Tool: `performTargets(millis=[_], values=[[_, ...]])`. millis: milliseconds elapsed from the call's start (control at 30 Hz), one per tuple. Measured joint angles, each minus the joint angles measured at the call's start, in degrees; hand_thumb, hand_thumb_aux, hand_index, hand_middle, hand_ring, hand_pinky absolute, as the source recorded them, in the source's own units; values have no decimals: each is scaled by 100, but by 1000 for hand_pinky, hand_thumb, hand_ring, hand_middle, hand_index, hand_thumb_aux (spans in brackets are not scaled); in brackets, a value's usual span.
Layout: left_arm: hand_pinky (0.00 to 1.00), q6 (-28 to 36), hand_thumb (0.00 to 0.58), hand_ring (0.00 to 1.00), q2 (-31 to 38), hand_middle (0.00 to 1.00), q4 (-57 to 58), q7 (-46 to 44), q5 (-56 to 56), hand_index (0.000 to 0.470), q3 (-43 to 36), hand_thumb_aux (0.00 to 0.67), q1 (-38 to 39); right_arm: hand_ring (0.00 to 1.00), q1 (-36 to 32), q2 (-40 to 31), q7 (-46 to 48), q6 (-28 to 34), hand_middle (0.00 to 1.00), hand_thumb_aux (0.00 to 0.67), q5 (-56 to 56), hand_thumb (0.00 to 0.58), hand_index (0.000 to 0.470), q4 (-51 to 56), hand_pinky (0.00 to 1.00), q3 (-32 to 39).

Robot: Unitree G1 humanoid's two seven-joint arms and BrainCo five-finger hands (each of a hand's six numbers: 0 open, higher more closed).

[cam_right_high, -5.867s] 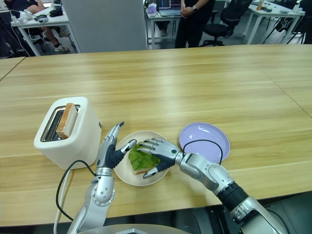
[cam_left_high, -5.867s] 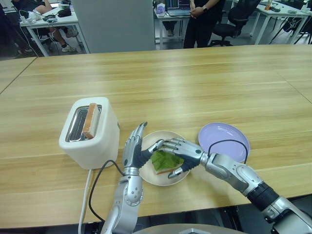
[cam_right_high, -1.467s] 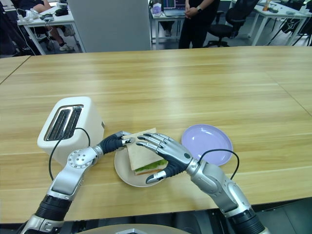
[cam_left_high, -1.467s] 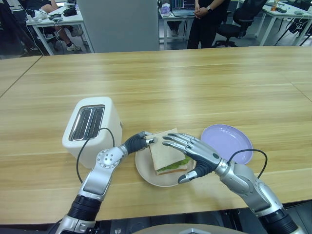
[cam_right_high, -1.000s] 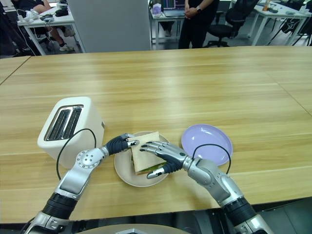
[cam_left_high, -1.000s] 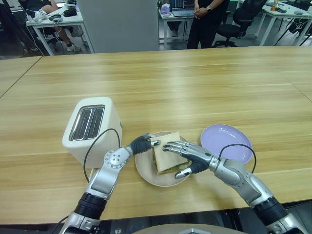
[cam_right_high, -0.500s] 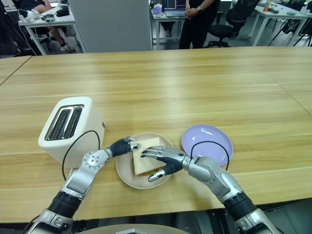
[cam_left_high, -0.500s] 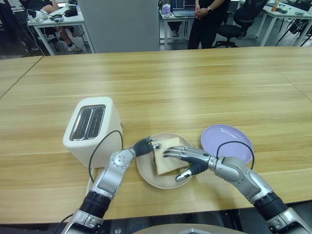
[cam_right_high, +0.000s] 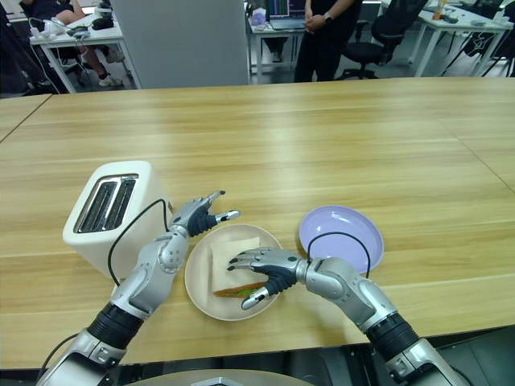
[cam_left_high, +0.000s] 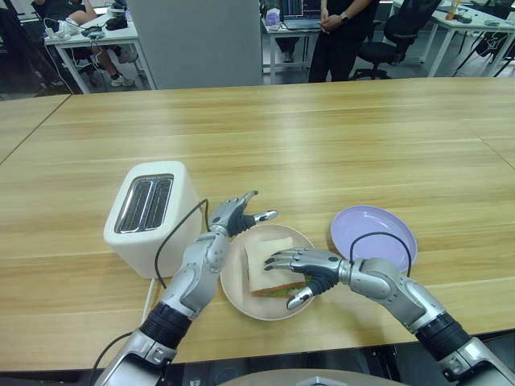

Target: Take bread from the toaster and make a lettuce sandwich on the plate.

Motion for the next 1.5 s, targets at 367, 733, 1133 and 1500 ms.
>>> performTargets(millis=[367,733,1133,1500], values=[[1000,-27,0,1000,-262,1000,-565,648,443,0,417,0,239,0,-10,24,0,161,0,0,107,0,0,-61,0,-16],[451,-591,0,451,-1387,451,-3298,394,-2250,0,2007,0,1930,0,-112,280,412,1819,0,0,1114,0,0,-1360,0,-965],[196,-1053,580,196,-1369,196,-4671,-356,-3647,460,1893,670,4107,933,957,260,1052,3564,933,670,2766,580,460,-3171,933,-1612],[1000,-2349,580,1000,-170,1000,-4490,-1607,-4699,460,692,670,5999,1000,2828,347,1747,3868,1000,670,4980,580,460,-3981,1000,-1182]])
